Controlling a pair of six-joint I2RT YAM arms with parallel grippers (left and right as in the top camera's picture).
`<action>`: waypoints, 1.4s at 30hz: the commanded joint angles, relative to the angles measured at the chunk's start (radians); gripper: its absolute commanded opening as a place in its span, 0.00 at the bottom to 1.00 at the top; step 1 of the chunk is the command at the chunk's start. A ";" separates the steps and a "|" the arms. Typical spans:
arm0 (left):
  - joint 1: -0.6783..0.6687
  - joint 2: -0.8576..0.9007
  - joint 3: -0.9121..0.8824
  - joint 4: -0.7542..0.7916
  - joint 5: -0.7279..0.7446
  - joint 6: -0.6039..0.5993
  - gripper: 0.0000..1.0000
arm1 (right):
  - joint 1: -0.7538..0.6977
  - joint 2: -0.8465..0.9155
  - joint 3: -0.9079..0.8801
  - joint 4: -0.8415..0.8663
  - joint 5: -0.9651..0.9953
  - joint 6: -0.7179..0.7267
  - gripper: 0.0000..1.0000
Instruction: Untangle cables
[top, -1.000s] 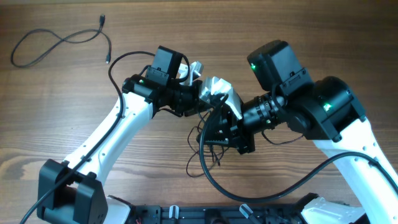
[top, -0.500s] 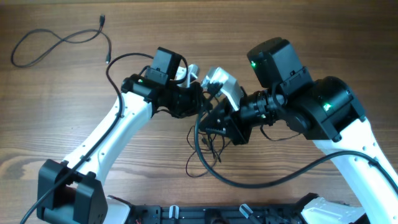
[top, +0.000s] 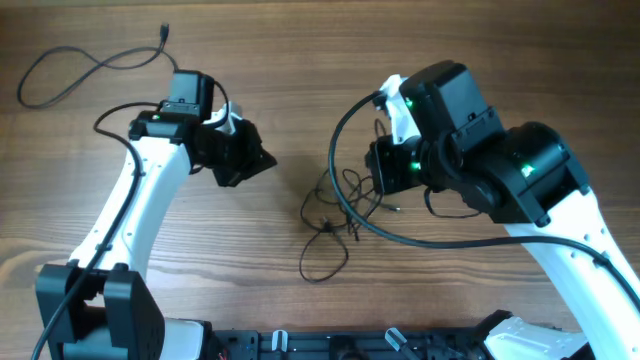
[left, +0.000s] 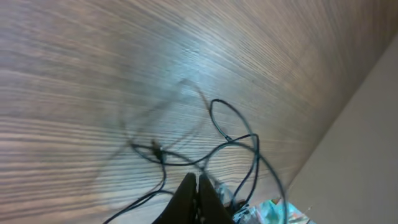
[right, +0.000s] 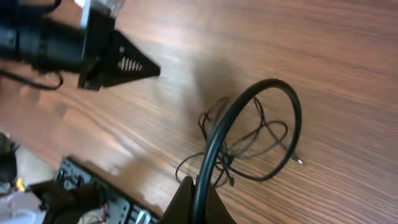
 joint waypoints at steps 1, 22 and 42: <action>-0.014 -0.008 -0.001 -0.012 0.029 0.026 0.27 | -0.005 0.006 0.011 0.028 -0.084 -0.074 0.04; -0.122 -0.008 -0.001 0.082 0.254 0.025 1.00 | 0.006 0.056 0.011 0.027 -0.622 -0.454 0.04; -0.137 -0.008 -0.001 0.043 0.132 0.024 0.66 | -0.104 0.020 0.214 0.231 -0.597 -0.272 0.04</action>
